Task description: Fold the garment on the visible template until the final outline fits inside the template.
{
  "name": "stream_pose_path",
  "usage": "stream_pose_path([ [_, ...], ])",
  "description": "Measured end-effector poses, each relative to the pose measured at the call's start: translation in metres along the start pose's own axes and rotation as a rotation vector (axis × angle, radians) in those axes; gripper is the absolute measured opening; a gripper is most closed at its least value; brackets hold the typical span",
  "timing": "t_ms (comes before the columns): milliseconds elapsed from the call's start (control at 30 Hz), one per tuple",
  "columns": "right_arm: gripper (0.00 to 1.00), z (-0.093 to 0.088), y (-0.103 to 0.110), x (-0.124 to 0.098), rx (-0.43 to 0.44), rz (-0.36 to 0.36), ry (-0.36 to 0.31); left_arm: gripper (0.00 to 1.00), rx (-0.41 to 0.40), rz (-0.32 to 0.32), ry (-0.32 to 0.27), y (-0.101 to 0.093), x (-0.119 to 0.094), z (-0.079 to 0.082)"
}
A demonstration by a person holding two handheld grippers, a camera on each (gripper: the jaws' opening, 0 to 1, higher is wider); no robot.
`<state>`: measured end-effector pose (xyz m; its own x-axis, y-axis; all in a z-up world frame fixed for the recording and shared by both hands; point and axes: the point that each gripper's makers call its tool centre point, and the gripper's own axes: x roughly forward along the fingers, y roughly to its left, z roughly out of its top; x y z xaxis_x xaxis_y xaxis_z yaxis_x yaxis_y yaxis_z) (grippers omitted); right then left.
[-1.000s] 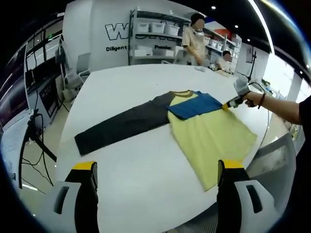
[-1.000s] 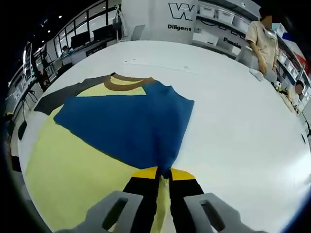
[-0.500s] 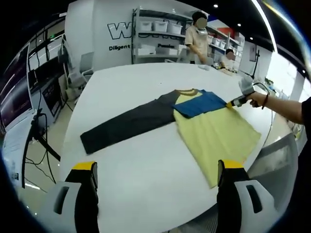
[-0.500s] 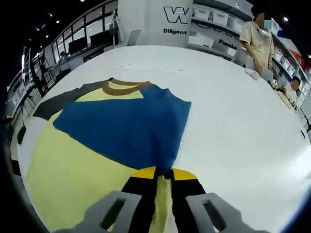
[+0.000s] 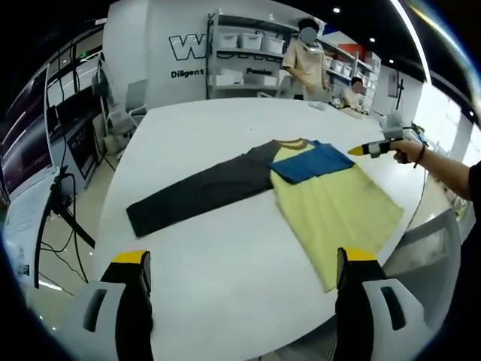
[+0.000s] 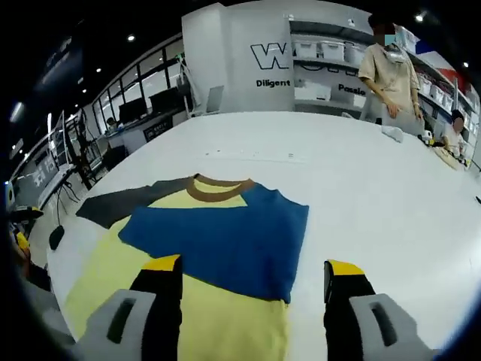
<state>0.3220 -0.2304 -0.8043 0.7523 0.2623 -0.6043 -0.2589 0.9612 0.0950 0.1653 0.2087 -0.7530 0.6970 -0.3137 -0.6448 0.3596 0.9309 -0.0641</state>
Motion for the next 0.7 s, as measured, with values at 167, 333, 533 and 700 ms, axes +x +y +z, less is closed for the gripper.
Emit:
stream_pose_path([
  [167, 0.99, 0.007, 0.03, -0.023, 0.013, 0.084, -0.049, 0.99, -0.009, -0.004, 0.003, 0.002, 0.001, -0.001],
  [333, 0.99, 0.003, 0.056, -0.046, -0.04, 0.125, -0.046, 0.99, -0.017, -0.024, -0.023, 0.001, 0.003, 0.004],
  [533, 0.99, -0.003, 0.077, -0.066, -0.054, 0.182, -0.044, 0.99, -0.013, 0.003, -0.012, 0.012, 0.007, 0.005],
  [700, 0.99, -0.019, 0.093, -0.084, -0.079, 0.223, -0.032, 0.99, -0.039, 0.022, -0.03, 0.022, 0.009, 0.009],
])
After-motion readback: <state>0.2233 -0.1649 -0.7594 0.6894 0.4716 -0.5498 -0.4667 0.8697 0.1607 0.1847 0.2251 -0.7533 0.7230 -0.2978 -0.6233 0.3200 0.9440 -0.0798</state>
